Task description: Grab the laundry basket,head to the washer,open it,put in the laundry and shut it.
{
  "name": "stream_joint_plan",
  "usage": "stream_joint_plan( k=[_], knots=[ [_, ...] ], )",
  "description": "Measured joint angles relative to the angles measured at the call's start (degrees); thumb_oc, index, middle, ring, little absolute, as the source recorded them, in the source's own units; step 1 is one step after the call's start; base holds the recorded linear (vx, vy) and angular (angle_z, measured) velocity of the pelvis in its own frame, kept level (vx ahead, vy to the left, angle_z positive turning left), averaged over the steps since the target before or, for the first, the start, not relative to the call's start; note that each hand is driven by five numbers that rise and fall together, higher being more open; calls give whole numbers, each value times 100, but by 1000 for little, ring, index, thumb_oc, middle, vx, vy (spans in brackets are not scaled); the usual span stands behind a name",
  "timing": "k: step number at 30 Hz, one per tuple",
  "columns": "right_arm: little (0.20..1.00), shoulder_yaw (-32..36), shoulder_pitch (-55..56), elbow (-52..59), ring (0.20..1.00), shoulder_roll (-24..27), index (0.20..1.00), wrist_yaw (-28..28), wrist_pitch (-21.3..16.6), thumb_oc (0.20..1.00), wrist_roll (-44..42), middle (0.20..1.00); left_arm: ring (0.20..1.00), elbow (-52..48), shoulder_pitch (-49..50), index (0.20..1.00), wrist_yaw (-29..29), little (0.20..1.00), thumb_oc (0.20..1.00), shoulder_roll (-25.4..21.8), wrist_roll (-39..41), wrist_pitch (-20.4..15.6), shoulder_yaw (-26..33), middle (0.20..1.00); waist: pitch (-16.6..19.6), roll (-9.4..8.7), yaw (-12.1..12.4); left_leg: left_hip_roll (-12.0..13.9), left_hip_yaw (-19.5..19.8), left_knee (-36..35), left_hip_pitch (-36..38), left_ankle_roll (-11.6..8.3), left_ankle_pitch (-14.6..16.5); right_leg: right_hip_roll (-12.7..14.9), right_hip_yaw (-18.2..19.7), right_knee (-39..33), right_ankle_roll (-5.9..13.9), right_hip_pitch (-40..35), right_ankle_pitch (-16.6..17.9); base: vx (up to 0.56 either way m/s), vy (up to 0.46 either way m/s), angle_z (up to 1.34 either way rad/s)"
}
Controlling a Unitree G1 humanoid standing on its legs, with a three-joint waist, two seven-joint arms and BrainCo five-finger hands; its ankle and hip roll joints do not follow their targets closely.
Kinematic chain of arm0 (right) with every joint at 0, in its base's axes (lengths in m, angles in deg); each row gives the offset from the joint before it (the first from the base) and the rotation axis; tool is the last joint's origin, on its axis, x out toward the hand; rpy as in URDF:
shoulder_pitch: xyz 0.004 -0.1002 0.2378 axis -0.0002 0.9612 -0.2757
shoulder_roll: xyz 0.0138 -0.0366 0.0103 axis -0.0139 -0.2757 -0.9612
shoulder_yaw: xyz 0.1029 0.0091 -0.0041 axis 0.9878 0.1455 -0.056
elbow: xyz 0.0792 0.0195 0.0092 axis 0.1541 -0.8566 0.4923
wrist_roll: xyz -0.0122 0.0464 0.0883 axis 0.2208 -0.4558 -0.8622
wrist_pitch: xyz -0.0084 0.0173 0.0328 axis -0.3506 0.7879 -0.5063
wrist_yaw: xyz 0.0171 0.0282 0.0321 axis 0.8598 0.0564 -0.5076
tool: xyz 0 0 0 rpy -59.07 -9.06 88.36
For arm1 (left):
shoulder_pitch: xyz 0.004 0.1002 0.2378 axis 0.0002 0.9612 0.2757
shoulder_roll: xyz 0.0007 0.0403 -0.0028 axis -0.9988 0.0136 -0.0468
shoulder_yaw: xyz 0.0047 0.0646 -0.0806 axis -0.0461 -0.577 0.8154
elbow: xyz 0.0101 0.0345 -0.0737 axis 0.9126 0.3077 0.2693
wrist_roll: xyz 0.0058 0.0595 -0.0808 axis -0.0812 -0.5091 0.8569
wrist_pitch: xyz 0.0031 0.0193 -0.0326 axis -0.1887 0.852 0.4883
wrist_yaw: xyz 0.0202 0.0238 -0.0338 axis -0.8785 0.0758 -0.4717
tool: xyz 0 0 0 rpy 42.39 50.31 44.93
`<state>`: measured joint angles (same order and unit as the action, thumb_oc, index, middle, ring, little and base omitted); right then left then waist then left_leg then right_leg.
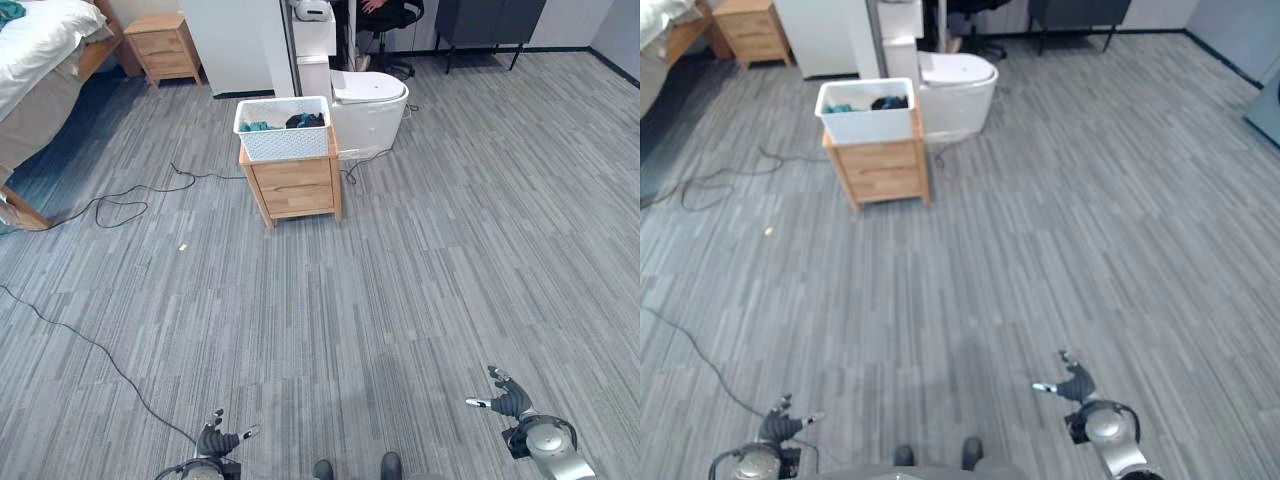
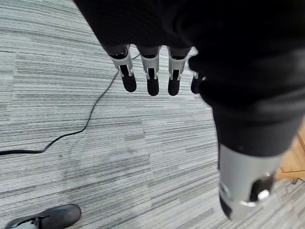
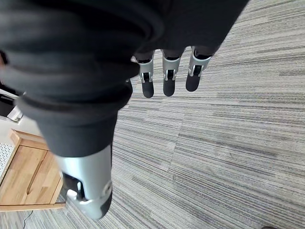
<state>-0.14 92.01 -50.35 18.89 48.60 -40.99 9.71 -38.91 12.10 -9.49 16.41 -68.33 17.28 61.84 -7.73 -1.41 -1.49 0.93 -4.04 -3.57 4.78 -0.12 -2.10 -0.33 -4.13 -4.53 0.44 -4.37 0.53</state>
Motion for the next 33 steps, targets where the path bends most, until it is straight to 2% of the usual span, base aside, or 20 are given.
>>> stream_joint_plan(
  k=[6,8,10,12,15,19,22,23,24,25,26,28,29,30,31,33],
  knots=[
    [1000,8,-58,-26,1000,-40,1000,107,8,1000,-4,1000,1000,-315,-85,1000,-84,1000,1000,7,3,-2,-3,1000,-215,-19,-5,25,74,76,-174,-7,-2,-27,-73,-6,2,62,0,-65,-9,11],
    [1000,52,-66,-58,1000,-42,1000,219,21,1000,-12,1000,1000,-322,-346,1000,-164,1000,1000,15,58,-2,-1,1000,-325,-66,-6,-51,199,469,-701,-92,-29,72,-335,-6,3,258,-1,36,51,55],
    [1000,75,-129,-197,1000,-57,1000,225,33,1000,-14,1000,1000,-297,-368,1000,-181,1000,1000,58,226,4,3,1000,-369,-4,-20,-14,127,303,-689,-109,-42,28,-504,-4,-20,301,17,43,54,49],
    [1000,248,-189,-278,1000,-193,1000,250,45,1000,-30,1000,1000,-279,-330,1000,-193,1000,1000,63,226,11,-1,1000,-421,-24,12,4,132,214,-667,-112,-43,9,-608,-4,-19,276,15,101,153,32],
    [1000,245,-285,-274,1000,-272,1000,261,45,1000,-48,1000,1000,-277,-356,1000,-200,1000,1000,53,225,13,-2,1000,-453,-65,7,-14,103,143,-634,-83,-3,7,-611,5,-21,294,14,82,186,8],
    [1000,233,-377,-263,1000,-467,1000,264,52,1000,-51,1000,1000,-323,-366,1000,-234,1000,1000,-56,227,13,42,1000,-550,-243,25,-116,-40,157,-598,72,115,119,-456,308,81,463,-54,69,238,-22],
    [1000,237,-349,-224,1000,-466,1000,271,99,1000,-59,1000,1000,-344,-485,1000,-244,1000,1000,-245,227,9,141,1000,-651,-332,12,-153,-38,276,-704,251,283,278,-468,1403,238,979,-396,110,76,-3],
    [1000,227,-297,-165,1000,-467,1000,269,140,1000,-62,1000,1000,-341,-586,1000,-264,1000,1000,-343,226,9,188,1000,-766,-435,17,-186,20,426,-707,241,459,416,-453,2359,349,1354,-556,222,32,20],
    [1000,215,-227,-36,1000,-472,1000,267,156,1000,-63,1000,1000,-342,-615,1000,-283,1000,1000,-396,226,8,225,1000,-835,-477,23,-205,96,537,-648,304,512,509,-454,3180,364,1698,-567,195,23,40],
    [1000,208,-31,182,1000,-510,1000,266,159,1000,-81,1000,1000,-397,-586,1000,-314,1000,1000,-486,227,12,229,1000,-833,-594,-2,-249,212,609,-596,361,643,612,-446,3578,437,2110,-852,333,49,35],
    [1000,198,-85,248,1000,-534,1000,252,146,1000,-122,1000,1000,-497,-547,1000,-351,1000,1000,-520,227,11,307,1000,-868,-728,48,-253,221,623,-564,424,665,596,-475,3170,426,2362,-856,285,41,37],
    [1000,195,-168,252,1000,-561,1000,258,135,1000,-249,1000,1000,-392,-520,1000,-356,1000,1000,-458,230,75,312,1000,-858,-763,14,-253,296,637,-512,566,774,498,-519,2355,464,2653,-804,289,18,9],
    [1000,186,-257,228,1000,-586,1000,261,131,1000,-282,1000,1000,-300,-519,1000,-347,1000,1000,-413,230,94,297,1000,-868,-746,12,-256,292,626,-450,548,784,438,-562,1974,543,2763,-741,365,-26,-4],
    [1000,134,-305,224,1000,-628,1000,257,132,1000,-281,1000,1000,-184,-514,1000,-342,1000,1000,-323,230,147,260,1000,-864,-755,-3,-325,214,633,-225,436,819,422,-790,1337,618,2848,-615,274,-26,5],
    [1000,125,-259,209,1000,-636,1000,256,134,1000,-281,1000,1000,-183,-500,1000,-339,1000,1000,-308,230,151,230,1000,-857,-764,-1,-375,218,612,-107,440,836,444,-866,1179,622,2844,-564,260,-38,21],
    [1000,29,-173,197,1000,-614,1000,247,167,1000,-282,1000,1000,-302,-518,1000,-310,1000,1000,-260,230,142,204,1000,-857,-697,-6,-465,390,586,163,398,1131,392,-962,1083,623,2895,-508,230,-53,42]
  ],
)
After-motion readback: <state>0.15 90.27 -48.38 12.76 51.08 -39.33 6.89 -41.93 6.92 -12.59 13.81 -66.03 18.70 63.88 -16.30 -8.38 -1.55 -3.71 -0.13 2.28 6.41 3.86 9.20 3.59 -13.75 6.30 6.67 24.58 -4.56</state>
